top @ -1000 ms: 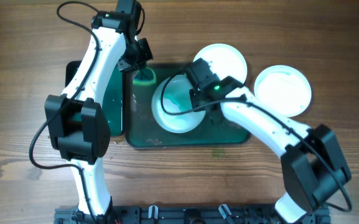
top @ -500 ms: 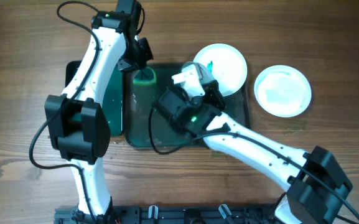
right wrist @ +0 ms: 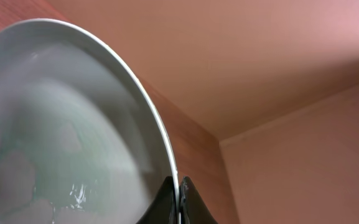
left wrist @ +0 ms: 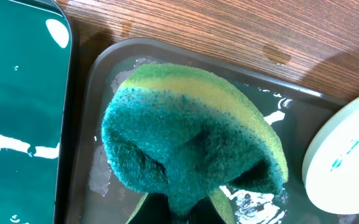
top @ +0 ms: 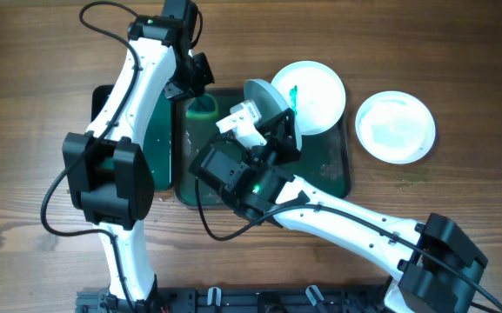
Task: Clean dirty plates on tray and stack at the side
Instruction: 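Lift the scrubbed plate with right gripper toward the side plate, then lower the plate onto the cleaned plate right of tray, release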
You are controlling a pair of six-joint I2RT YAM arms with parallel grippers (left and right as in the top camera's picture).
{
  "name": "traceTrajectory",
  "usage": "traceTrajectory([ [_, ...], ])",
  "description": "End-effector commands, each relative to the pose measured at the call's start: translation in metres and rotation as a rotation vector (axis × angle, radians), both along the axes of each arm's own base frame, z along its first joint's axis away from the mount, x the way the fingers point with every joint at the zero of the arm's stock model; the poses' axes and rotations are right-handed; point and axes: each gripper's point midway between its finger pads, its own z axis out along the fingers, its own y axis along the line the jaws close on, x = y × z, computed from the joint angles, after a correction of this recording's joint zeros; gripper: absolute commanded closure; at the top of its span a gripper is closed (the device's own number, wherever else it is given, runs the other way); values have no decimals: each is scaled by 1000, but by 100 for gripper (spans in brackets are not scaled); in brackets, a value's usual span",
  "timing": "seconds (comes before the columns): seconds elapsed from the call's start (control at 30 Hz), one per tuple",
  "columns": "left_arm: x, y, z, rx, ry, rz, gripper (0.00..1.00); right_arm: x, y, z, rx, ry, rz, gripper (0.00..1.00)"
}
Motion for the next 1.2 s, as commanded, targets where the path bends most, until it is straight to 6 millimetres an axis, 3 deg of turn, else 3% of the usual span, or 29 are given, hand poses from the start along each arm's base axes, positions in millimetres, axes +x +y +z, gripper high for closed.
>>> traceTrajectory([
  [0.0,3,-4,3,-14,-13,-24,96,-3,-7,21,-18,-57,-26,96],
  [0.17,3,-4,3,-14,-13,-23,96,-2,-4,15,0,-26,-5,96],
  [0.3,3,-4,3,-14,-13,-23,96,-3,14,-19,78,156,101,96],
  [0.43,3,-3,3,-10,-13,-23,96,-12,32,-69,317,413,175,96],
  [0.53,3,-3,3,-7,-13,-22,96,-17,38,-91,486,562,176,96],
  [0.73,3,-3,3,-7,-14,-22,96,-11,34,-100,843,800,187,96],
  [0.83,3,-3,3,-7,-14,-22,96,0,18,-92,1012,858,181,96],
  [1.0,3,-3,3,-7,-14,-22,96,25,-27,-70,1254,850,145,96],
  [1.17,3,-3,3,-7,-14,-22,96,45,-106,-70,1393,747,-74,96],
])
